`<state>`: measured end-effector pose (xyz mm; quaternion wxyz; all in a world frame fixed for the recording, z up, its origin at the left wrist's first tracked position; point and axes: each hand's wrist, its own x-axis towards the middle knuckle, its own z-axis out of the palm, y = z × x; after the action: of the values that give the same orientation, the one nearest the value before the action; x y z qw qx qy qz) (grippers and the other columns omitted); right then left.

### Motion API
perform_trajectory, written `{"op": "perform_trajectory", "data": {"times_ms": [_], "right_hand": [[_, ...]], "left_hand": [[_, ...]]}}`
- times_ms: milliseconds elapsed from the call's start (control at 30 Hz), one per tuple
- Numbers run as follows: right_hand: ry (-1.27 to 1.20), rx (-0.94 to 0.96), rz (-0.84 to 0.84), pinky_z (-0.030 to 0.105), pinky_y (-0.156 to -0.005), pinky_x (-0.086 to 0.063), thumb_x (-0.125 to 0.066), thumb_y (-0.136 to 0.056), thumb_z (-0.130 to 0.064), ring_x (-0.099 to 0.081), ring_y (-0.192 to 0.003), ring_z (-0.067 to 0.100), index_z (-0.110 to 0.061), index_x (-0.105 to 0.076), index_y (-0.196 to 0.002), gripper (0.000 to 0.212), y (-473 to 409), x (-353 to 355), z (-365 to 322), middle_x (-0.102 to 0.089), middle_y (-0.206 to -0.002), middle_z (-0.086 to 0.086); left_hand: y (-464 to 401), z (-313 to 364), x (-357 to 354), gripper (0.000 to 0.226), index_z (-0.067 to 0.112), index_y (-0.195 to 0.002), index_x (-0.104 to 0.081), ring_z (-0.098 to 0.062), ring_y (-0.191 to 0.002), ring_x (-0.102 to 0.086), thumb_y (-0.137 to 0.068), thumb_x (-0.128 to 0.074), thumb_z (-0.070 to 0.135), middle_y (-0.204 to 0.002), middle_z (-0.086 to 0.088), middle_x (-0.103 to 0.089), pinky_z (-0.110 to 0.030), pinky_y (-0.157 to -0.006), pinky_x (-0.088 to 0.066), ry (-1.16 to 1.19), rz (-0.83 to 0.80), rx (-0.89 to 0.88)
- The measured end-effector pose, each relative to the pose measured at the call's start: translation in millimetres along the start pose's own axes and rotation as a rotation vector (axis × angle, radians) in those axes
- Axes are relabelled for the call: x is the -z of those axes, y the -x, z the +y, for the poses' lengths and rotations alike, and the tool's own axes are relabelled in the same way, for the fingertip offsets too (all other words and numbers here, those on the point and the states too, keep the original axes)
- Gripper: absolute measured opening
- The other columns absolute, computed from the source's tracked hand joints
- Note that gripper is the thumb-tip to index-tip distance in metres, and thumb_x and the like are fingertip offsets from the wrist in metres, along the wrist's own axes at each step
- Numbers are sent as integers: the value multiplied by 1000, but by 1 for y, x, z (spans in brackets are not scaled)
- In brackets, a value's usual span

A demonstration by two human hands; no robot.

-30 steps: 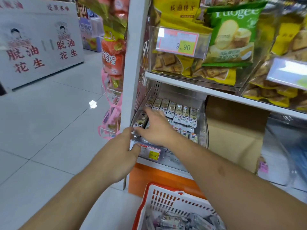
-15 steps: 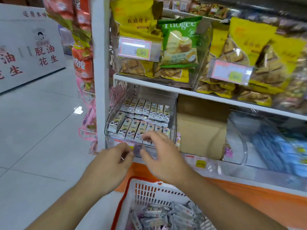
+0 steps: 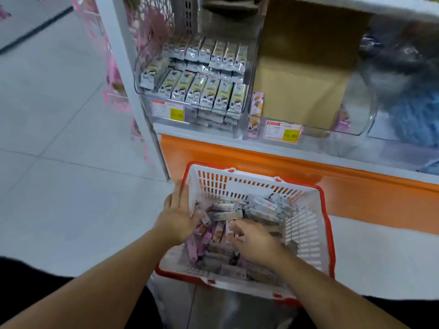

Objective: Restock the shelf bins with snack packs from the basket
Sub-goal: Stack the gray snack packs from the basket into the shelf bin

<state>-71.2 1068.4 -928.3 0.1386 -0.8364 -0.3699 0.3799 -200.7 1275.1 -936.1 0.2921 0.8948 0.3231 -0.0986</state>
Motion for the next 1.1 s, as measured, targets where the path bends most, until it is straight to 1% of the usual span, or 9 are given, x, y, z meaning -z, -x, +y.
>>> {"op": "perform_trajectory", "data": {"times_ms": [267,400,633,767,833,900,967,1033,1100], "right_hand": [[84,-61,-210,41,-82,-55,-64,-92,-27,-63,-95,28,-18,-60,-105,17,-21,-48,13,-67,-103,7],[184,-86,-291,40,-84,-58,-65,-93,-38,-63,-91,23,-22,-66,-102,19,-24,-57,15,-67,-99,2],[60,-84,-276,34,-84,-61,-76,-91,-27,-65,-92,9,-26,-73,-107,16,-16,-26,8,-69,-103,-7],[-58,-33,-171,31,-80,-60,-79,-91,-20,-68,-91,8,-28,-67,-123,35,-5,27,-26,-69,-102,-9],[-104,10,-95,26,-80,-56,-85,-87,-23,-67,-94,6,-31,-53,-140,63,6,63,-50,-68,-103,-12],[-51,95,-15,30,-88,-52,-88,-85,-26,-64,-103,7,-35,-41,-148,80,20,102,-71,-66,-107,-17],[10,193,71,34,-96,-50,-89,-85,-24,-60,-110,9,-35,-38,-151,84,38,137,-87,-64,-110,-18],[70,281,177,37,-103,-47,-88,-85,-25,-56,-117,9,-38,-38,-150,83,56,165,-96,-62,-114,-21],[119,344,282,36,-110,-41,-87,-85,-26,-49,-126,6,-43,-37,-151,84,70,183,-100,-59,-119,-27]], "left_hand": [[-9,-1,-6,87,29,-161,11,-32,-155,-3,-99,-36,68,-167,14,26,-58,-120,-25,-27,-37,55],[-9,3,-4,85,33,-160,12,-34,-155,-4,-99,-35,69,-166,14,28,-60,-119,-26,-48,-57,86],[-8,10,4,87,31,-160,11,-36,-155,-5,-98,-38,68,-165,13,31,-62,-121,-21,-70,-105,125],[-3,22,18,79,24,-161,-11,-37,-156,-3,-100,-41,64,-171,5,17,-60,-123,-14,-122,-85,189],[1,43,40,65,16,-154,-36,-37,-152,-21,-102,-42,56,-171,-8,-9,-53,-120,-26,-141,-118,198],[4,71,69,47,6,-124,-64,-30,-112,-62,-105,-42,43,-136,-28,-55,-38,-94,-50,10,-206,129],[11,99,103,36,6,-97,-66,-25,-77,-68,-106,-48,36,-93,-22,-63,-41,-81,-59,336,-258,93],[21,119,132,32,7,-108,-67,-25,-80,-74,-102,-62,38,-105,-14,-68,-44,-80,-62,713,-320,111],[35,132,154,40,8,-120,-71,-25,-95,-72,-96,-71,40,-120,-14,-70,-39,-78,-63,905,-384,-8]]}}
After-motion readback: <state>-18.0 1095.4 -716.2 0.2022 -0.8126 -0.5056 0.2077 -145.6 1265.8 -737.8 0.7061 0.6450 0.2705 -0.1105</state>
